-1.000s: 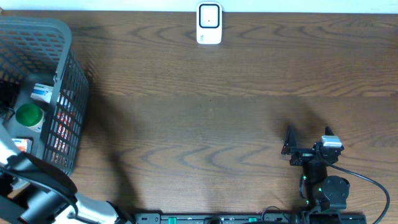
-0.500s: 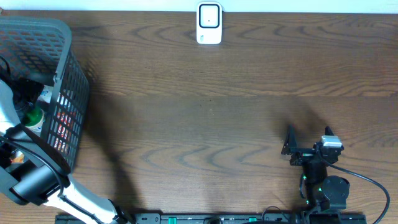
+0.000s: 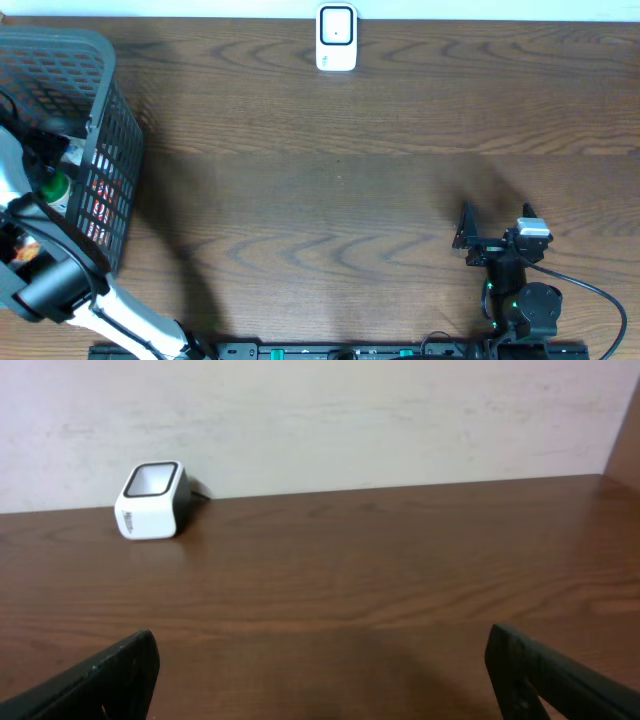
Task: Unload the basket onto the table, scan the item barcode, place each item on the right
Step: 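Grasp the green-lidded jar with the left gripper and lift it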
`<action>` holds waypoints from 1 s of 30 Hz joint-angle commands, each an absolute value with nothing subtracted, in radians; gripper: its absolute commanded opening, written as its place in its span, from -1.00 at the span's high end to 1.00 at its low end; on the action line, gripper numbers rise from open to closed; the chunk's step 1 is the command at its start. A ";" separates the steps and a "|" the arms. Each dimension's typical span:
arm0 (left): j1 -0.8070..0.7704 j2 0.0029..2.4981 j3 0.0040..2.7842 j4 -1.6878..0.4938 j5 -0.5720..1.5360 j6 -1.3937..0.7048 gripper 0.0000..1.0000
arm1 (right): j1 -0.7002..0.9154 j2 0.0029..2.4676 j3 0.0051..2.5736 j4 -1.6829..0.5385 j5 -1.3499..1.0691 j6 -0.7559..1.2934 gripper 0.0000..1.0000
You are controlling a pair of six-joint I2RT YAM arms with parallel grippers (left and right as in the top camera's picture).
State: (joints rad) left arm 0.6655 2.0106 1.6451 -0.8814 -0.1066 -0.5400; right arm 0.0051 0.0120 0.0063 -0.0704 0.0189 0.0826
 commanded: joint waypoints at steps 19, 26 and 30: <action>0.667 2.104 1.640 -0.882 -0.125 -0.551 -0.54 | 0.015 0.007 0.006 -0.073 0.025 0.070 -0.99; 0.667 2.082 1.641 -0.908 -0.125 -0.551 -0.51 | 0.015 0.007 0.006 -0.073 0.025 0.070 -0.99; 0.667 2.027 1.642 -0.911 -0.125 -0.543 -0.50 | 0.015 0.007 0.006 -0.073 0.025 0.070 -0.99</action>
State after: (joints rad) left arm 0.6655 2.0987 1.6440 -0.9066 -0.1112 -0.5499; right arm 0.0051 0.0120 0.0063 -0.0704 0.0189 0.0826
